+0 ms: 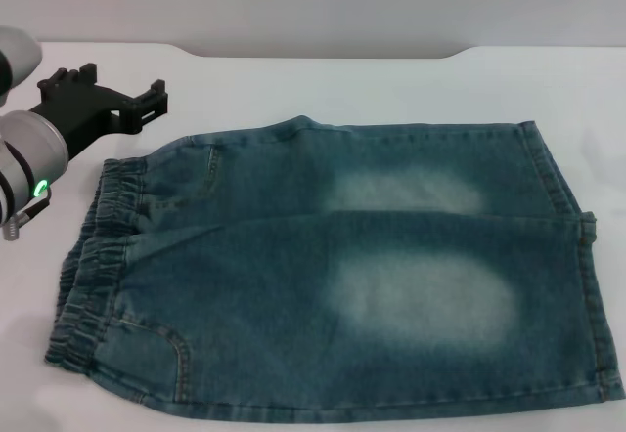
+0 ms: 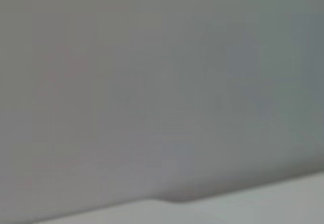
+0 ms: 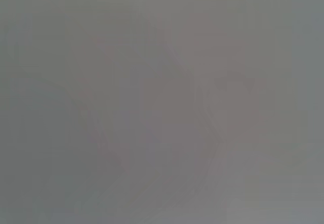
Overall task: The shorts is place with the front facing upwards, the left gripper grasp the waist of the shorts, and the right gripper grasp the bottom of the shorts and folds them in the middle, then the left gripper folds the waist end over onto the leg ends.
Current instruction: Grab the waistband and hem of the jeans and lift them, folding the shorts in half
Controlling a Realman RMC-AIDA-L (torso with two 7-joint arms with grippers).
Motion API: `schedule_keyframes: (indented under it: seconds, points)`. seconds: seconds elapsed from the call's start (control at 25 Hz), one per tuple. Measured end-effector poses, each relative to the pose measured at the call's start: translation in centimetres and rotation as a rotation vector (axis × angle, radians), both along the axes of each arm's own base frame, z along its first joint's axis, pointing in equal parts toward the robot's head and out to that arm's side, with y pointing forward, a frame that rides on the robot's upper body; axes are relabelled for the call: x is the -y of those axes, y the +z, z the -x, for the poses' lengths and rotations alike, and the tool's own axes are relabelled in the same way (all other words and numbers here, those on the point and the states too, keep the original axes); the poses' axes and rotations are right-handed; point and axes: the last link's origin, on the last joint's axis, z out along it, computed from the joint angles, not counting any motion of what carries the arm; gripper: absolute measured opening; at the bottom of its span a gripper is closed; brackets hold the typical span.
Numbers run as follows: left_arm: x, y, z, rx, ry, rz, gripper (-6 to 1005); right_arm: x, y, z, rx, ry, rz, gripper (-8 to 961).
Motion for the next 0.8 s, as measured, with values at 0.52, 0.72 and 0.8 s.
schedule_keyframes:
  seconds: [0.52, 0.72, 0.8]
  points:
    - [1.2, 3.3, -2.0, -0.036, 0.118, 0.175, 857, 0.4, 6.1, 0.7, -0.204, -0.035, 0.303, 669]
    - [2.0, 3.8, -2.2, -0.057, 0.160, 0.229, 857, 1.8, 7.7, 0.8, -0.258, -0.069, 0.378, 669]
    - [2.4, 3.7, -2.1, -0.086, 0.198, 0.272, 856, 2.7, 8.1, 1.6, -0.289, -0.071, 0.431, 669]
